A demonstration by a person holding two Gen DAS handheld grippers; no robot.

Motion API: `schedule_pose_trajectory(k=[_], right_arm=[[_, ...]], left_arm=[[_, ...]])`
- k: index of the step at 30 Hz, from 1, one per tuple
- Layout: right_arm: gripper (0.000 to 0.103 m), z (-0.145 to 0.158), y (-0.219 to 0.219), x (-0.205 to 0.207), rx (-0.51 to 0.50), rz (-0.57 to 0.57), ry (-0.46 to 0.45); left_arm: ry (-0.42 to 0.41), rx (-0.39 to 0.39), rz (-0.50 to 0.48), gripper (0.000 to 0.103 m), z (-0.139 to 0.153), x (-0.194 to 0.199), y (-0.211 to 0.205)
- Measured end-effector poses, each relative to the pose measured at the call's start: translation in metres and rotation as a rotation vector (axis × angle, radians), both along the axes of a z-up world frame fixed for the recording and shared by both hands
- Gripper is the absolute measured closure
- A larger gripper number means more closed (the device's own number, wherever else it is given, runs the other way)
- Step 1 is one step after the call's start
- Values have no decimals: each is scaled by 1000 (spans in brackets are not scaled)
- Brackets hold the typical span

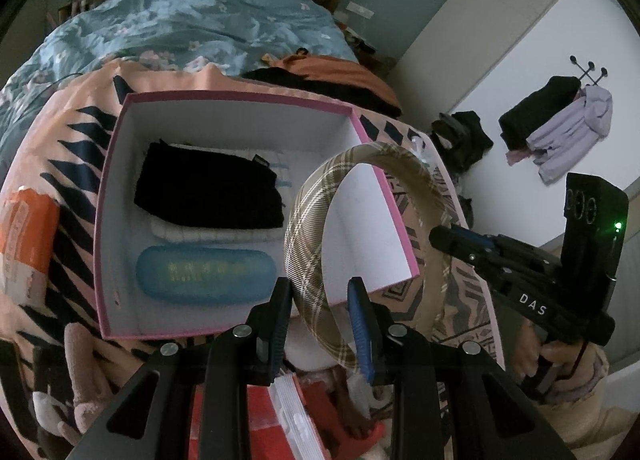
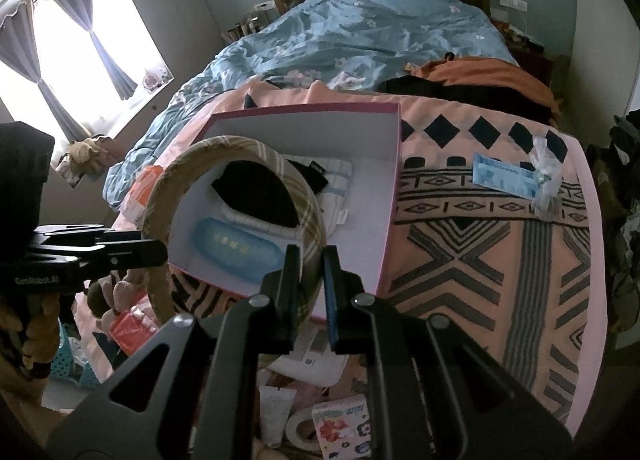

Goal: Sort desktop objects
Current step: 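Carry the headband with the left gripper over the box interior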

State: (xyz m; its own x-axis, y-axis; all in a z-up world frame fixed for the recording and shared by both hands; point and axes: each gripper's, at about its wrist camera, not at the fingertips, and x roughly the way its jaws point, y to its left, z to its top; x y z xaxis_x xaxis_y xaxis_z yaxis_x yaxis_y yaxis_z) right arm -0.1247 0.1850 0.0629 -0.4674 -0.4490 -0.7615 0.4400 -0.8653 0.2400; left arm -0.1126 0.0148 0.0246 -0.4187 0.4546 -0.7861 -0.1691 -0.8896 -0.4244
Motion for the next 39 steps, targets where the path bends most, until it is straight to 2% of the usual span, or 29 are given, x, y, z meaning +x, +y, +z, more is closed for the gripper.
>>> schedule_pose_trajectory(k=[39], right_arm=[[90,-10,-14,-59,31,-6,5]], left_arm=[[7,-24,45,75,-11,-63,-6]])
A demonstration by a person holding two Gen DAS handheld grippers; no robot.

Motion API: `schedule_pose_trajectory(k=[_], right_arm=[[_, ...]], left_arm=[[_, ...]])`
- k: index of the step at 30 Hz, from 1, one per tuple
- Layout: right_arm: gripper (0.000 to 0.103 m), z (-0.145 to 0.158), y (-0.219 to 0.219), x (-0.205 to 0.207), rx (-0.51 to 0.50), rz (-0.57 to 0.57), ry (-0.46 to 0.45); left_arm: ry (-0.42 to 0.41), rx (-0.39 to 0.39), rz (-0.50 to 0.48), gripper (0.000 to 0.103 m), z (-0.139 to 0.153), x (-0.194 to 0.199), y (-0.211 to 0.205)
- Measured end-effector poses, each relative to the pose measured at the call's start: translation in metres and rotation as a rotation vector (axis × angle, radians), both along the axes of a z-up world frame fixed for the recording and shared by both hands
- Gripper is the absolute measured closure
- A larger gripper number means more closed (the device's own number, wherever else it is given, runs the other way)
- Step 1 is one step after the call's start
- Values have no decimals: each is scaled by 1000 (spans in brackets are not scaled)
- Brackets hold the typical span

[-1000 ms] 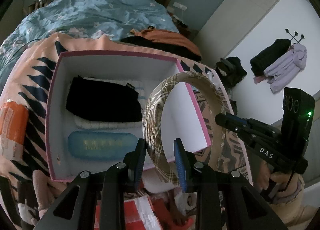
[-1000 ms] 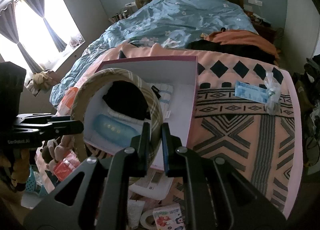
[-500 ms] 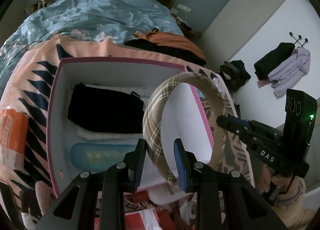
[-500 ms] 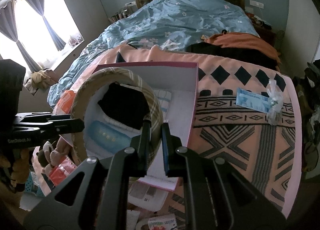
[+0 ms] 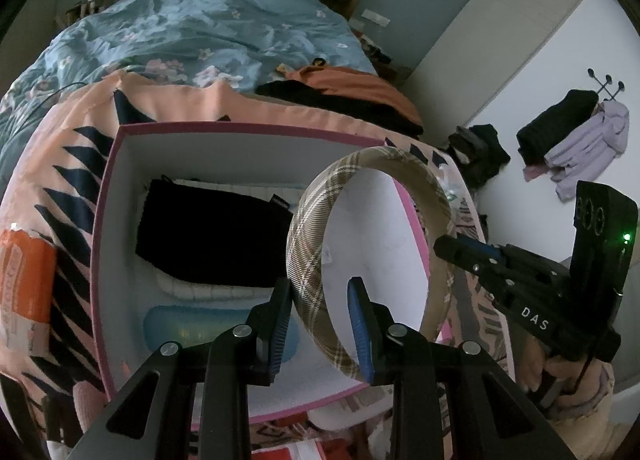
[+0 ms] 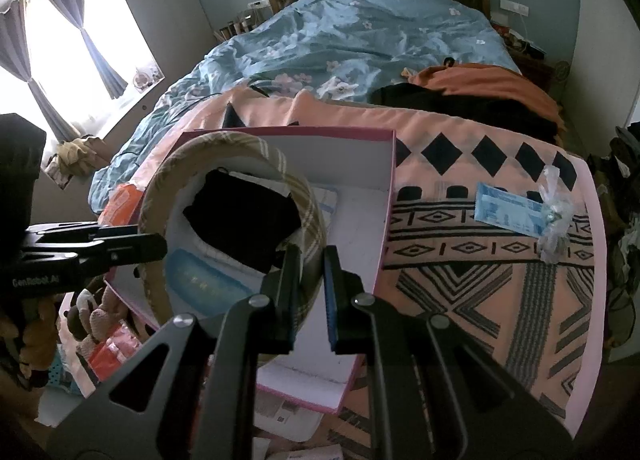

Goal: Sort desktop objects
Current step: 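Carry the headband with the left gripper over the box interior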

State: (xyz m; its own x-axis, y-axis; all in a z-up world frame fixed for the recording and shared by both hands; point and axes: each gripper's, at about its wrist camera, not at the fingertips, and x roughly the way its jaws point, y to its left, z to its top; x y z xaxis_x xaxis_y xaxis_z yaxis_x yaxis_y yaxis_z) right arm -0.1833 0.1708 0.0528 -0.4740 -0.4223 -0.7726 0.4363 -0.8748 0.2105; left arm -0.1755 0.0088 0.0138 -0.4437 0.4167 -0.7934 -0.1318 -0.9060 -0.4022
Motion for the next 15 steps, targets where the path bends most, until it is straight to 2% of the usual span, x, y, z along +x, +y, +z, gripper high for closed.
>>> schedule_pose_trajectory(k=[15], right_arm=[[90,-11,-1,-15,23,-10,-15]], left_arm=[[-23,-11,3,75,-14,-18,2]])
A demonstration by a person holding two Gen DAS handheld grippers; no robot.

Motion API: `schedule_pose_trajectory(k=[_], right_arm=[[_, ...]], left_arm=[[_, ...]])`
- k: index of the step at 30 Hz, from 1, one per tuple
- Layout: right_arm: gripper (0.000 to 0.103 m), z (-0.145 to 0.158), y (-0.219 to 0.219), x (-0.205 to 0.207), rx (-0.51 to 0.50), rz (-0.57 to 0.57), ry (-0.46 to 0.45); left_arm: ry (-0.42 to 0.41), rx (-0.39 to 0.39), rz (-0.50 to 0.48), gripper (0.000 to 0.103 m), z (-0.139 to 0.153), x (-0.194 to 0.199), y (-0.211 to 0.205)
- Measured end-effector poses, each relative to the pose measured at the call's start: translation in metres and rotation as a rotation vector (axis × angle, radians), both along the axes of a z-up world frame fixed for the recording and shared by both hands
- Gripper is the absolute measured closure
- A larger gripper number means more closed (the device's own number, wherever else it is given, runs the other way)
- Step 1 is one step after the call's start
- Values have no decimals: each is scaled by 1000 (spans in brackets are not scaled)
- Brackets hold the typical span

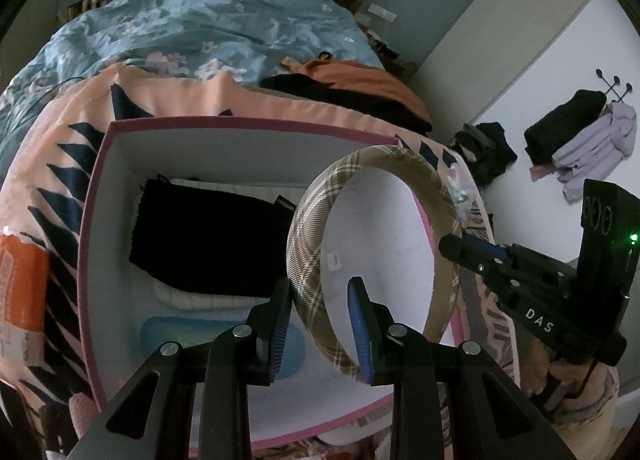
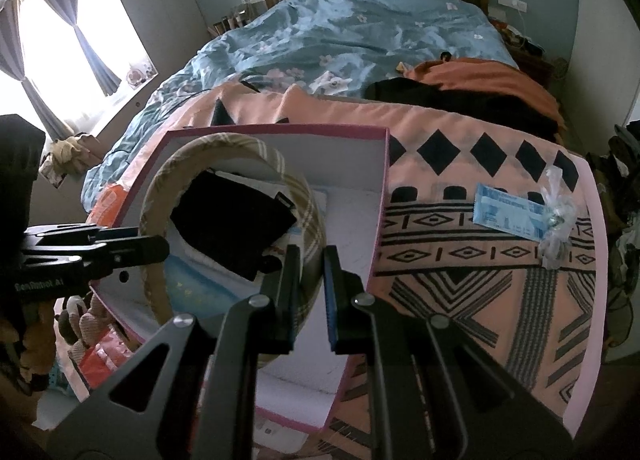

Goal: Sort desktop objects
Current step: 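Carry the headband with the left gripper over the box interior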

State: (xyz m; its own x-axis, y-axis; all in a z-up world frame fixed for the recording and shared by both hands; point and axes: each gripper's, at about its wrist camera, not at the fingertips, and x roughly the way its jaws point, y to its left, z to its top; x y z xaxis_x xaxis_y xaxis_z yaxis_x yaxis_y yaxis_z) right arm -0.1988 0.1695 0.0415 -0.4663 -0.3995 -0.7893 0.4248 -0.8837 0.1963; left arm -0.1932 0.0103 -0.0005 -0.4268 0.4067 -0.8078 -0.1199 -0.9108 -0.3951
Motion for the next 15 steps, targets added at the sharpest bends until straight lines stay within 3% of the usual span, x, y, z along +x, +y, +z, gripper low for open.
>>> schedule_pose_trajectory(k=[15], right_arm=[[90,-21,-9,-23,67,-4,-25]], left_arm=[[-46,-29,-3,75,-22,-31,2]])
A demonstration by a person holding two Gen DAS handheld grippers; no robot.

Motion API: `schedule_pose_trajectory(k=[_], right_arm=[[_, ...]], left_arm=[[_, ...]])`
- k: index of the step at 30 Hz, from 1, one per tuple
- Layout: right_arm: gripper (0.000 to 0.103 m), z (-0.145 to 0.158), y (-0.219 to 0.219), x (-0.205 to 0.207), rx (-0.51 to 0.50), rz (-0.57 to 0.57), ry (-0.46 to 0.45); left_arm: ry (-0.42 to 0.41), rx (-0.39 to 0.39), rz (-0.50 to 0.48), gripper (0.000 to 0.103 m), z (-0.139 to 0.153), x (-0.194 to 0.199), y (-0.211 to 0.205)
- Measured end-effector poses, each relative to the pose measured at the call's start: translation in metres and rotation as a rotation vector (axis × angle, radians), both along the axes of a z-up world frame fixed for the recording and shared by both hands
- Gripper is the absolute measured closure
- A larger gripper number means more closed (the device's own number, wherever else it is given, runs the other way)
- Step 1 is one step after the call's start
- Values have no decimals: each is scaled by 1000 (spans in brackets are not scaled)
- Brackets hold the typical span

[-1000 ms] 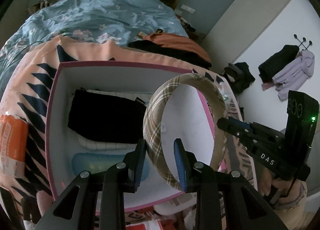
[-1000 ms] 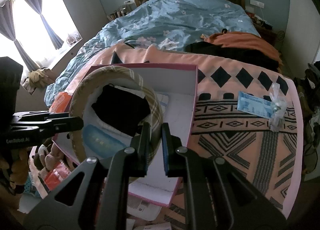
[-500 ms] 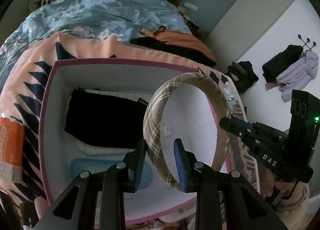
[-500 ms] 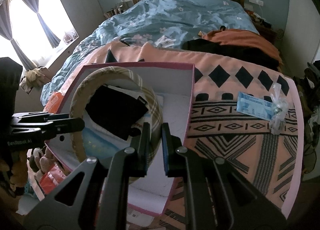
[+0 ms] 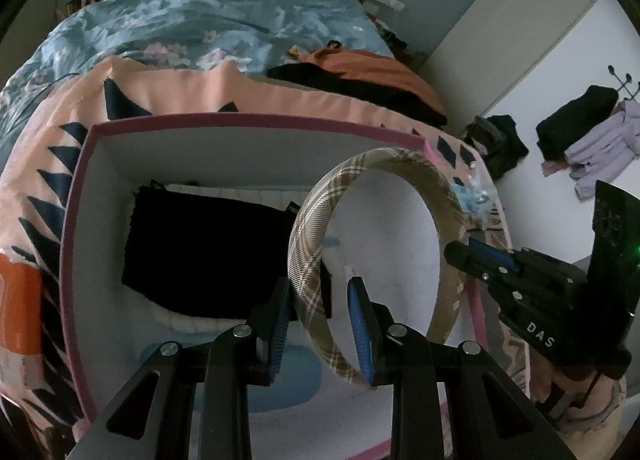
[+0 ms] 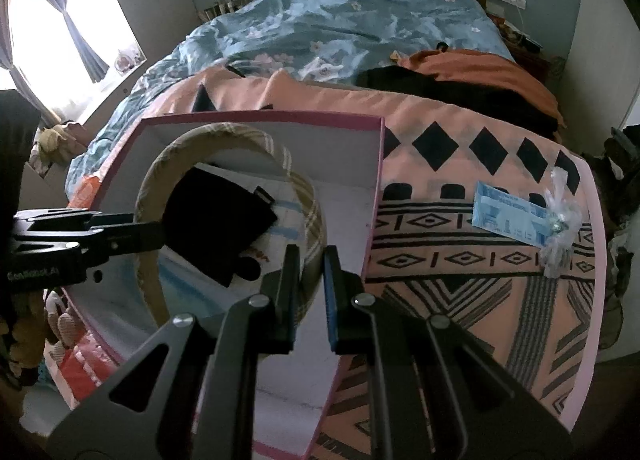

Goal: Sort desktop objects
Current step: 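Carry the headband with the left gripper over the box interior, then lower the headband into the box beside the black cloth and open the left gripper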

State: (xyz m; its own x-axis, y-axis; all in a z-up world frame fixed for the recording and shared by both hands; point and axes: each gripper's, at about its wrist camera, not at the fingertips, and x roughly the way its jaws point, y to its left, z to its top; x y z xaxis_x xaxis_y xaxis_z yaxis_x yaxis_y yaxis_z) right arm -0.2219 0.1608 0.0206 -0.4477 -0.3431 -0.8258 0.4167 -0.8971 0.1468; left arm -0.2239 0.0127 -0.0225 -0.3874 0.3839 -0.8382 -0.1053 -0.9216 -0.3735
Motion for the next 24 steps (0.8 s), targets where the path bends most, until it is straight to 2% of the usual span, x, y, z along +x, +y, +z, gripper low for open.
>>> schedule_pose_trajectory(k=[16,24], right_arm=[[88,-24,-25,-20,172,57,-7],[83,-29,-43,-25,287,98,22]], left_arm=[[-93,-21,27,75,-38,-28,1],[-132,-26,42,75,-53,-41,1]])
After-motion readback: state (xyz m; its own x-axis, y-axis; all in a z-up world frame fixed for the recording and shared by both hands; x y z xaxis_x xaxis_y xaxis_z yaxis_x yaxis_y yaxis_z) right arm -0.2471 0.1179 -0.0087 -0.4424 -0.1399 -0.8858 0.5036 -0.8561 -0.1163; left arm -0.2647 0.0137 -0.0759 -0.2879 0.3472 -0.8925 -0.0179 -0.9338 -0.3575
